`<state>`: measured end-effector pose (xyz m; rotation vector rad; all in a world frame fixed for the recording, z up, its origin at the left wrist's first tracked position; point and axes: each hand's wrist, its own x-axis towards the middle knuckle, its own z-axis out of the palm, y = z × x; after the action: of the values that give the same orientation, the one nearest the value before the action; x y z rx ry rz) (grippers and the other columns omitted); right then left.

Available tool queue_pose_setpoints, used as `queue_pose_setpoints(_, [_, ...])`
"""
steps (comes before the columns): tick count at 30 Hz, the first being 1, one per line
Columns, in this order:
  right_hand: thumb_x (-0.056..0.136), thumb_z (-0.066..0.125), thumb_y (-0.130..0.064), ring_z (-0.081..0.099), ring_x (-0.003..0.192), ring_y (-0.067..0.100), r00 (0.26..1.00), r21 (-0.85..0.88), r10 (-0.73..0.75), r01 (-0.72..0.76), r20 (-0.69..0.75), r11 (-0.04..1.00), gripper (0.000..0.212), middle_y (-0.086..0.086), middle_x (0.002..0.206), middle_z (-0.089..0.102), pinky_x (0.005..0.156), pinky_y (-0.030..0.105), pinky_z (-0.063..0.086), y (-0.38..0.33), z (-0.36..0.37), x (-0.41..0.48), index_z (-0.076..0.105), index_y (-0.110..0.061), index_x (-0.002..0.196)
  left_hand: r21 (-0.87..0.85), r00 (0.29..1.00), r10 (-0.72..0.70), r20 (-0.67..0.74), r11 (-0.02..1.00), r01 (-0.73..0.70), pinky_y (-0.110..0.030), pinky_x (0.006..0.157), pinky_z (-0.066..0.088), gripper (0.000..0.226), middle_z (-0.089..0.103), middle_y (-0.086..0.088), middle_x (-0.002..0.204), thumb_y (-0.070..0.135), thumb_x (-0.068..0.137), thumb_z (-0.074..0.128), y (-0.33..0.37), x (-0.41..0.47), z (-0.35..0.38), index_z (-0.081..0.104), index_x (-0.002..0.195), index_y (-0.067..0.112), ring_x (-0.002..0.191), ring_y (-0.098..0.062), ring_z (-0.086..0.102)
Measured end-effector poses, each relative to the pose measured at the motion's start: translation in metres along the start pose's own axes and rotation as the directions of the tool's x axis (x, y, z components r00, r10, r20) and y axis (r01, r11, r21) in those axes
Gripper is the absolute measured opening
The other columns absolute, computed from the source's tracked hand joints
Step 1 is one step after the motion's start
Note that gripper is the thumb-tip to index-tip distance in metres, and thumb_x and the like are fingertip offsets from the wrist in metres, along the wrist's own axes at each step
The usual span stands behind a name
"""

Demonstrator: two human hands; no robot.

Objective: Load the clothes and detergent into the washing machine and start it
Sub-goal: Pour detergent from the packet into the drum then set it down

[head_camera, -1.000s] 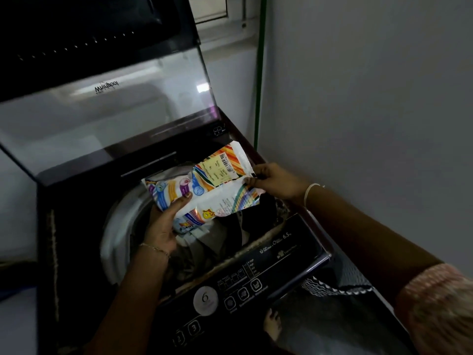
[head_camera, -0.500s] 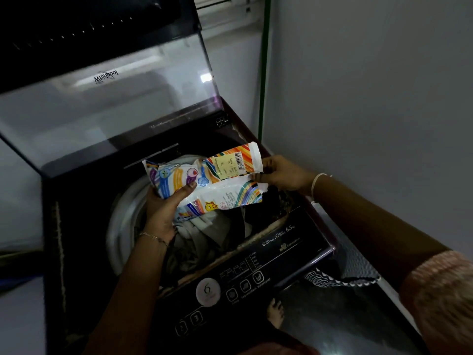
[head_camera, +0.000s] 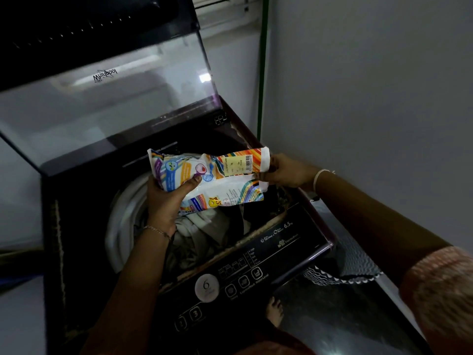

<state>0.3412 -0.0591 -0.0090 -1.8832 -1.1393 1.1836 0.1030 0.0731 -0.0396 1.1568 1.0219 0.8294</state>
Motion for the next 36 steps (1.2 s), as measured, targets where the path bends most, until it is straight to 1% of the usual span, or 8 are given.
queue_pose_setpoints(6, [0.092, 0.059, -0.009, 0.061, 0.102, 0.012, 1.0, -0.023, -0.019, 0.019, 0.007, 1.0, 0.038, 0.007, 0.123, 0.063, 0.082, 0.017, 0.052, 0.001, -0.001, -0.002, 0.055, -0.003, 0.129, 0.033, 0.999, 0.038, -0.006, 0.999, -0.037, -0.028, 0.064, 0.058, 0.063, 0.072, -0.004, 0.107, 0.005, 0.066, 0.085, 0.006, -0.001, 0.003, 0.057, 0.122, 0.007, 0.088, -0.017, 0.073])
queue_pose_setpoints(11, [0.092, 0.06, -0.01, 0.062, 0.113, 0.022, 1.0, -0.043, -0.023, 0.022, -0.002, 0.999, 0.038, 0.012, 0.126, 0.063, 0.1, 0.034, 0.049, 0.002, -0.002, -0.003, 0.056, -0.002, 0.129, 0.047, 0.998, 0.052, -0.031, 0.998, -0.05, -0.026, 0.06, 0.058, 0.063, 0.072, -0.003, 0.104, 0.006, 0.065, 0.086, 0.008, -0.002, 0.007, 0.057, 0.121, 0.006, 0.082, -0.011, 0.073])
queue_pose_setpoints(18, [0.091, 0.062, -0.011, 0.062, 0.113, 0.022, 0.999, -0.024, -0.044, 0.043, -0.018, 0.999, 0.036, 0.012, 0.124, 0.064, 0.1, 0.038, 0.049, 0.001, -0.003, -0.003, 0.057, -0.004, 0.126, 0.098, 0.994, 0.084, -0.063, 0.992, -0.078, -0.043, 0.077, 0.06, 0.068, 0.072, 0.0, 0.105, 0.016, 0.059, 0.091, 0.008, 0.0, 0.011, 0.058, 0.118, 0.014, 0.09, -0.017, 0.072])
queue_pose_setpoints(21, [0.09, 0.063, -0.01, 0.062, 0.11, 0.022, 0.999, -0.043, -0.049, 0.049, -0.008, 0.998, 0.02, 0.01, 0.119, 0.066, 0.1, 0.04, 0.05, 0.001, -0.005, -0.002, 0.069, -0.02, 0.107, 0.105, 0.995, 0.09, -0.045, 0.991, -0.085, -0.045, 0.076, 0.06, 0.069, 0.072, -0.001, 0.107, 0.017, 0.058, 0.091, 0.011, 0.002, 0.012, 0.058, 0.119, 0.014, 0.09, -0.018, 0.073])
queue_pose_setpoints(23, [0.091, 0.062, -0.009, 0.062, 0.106, 0.018, 0.998, -0.035, -0.063, 0.064, 0.021, 0.997, 0.031, 0.007, 0.111, 0.067, 0.096, 0.034, 0.05, -0.002, -0.006, -0.004, 0.073, -0.037, 0.081, 0.115, 0.995, 0.094, -0.04, 0.989, -0.089, -0.046, 0.075, 0.06, 0.069, 0.073, -0.001, 0.106, 0.019, 0.057, 0.092, 0.013, 0.002, 0.013, 0.059, 0.118, 0.014, 0.089, -0.018, 0.073])
queue_pose_setpoints(27, [0.093, 0.059, -0.011, 0.063, 0.1, 0.013, 0.998, -0.002, -0.055, 0.055, 0.032, 0.998, 0.016, 0.004, 0.111, 0.067, 0.086, 0.027, 0.052, -0.001, -0.009, -0.001, 0.063, -0.015, 0.108, 0.117, 0.995, 0.096, -0.017, 0.989, -0.094, -0.047, 0.074, 0.06, 0.071, 0.073, -0.002, 0.105, 0.025, 0.053, 0.093, 0.017, 0.004, 0.013, 0.06, 0.116, 0.015, 0.089, -0.02, 0.073])
queue_pose_setpoints(30, [0.093, 0.059, -0.01, 0.063, 0.108, 0.019, 0.998, -0.013, -0.064, 0.065, 0.025, 0.998, 0.027, 0.005, 0.115, 0.065, 0.093, 0.032, 0.052, -0.002, -0.01, 0.002, 0.058, -0.006, 0.12, 0.125, 0.994, 0.106, -0.02, 0.987, -0.103, -0.047, 0.074, 0.06, 0.07, 0.073, -0.001, 0.104, 0.026, 0.053, 0.093, 0.021, 0.005, 0.013, 0.061, 0.114, 0.015, 0.088, -0.019, 0.073])
queue_pose_setpoints(36, [0.094, 0.058, -0.014, 0.062, 0.106, 0.016, 0.997, -0.061, -0.078, 0.08, 0.03, 0.995, 0.033, 0.008, 0.12, 0.064, 0.09, 0.026, 0.052, -0.011, -0.015, 0.008, 0.054, -0.009, 0.127, 0.126, 0.991, 0.123, -0.047, 0.985, -0.116, -0.048, 0.076, 0.059, 0.077, 0.074, -0.002, 0.104, 0.036, 0.046, 0.094, 0.027, 0.01, 0.014, 0.063, 0.113, 0.015, 0.089, -0.021, 0.073])
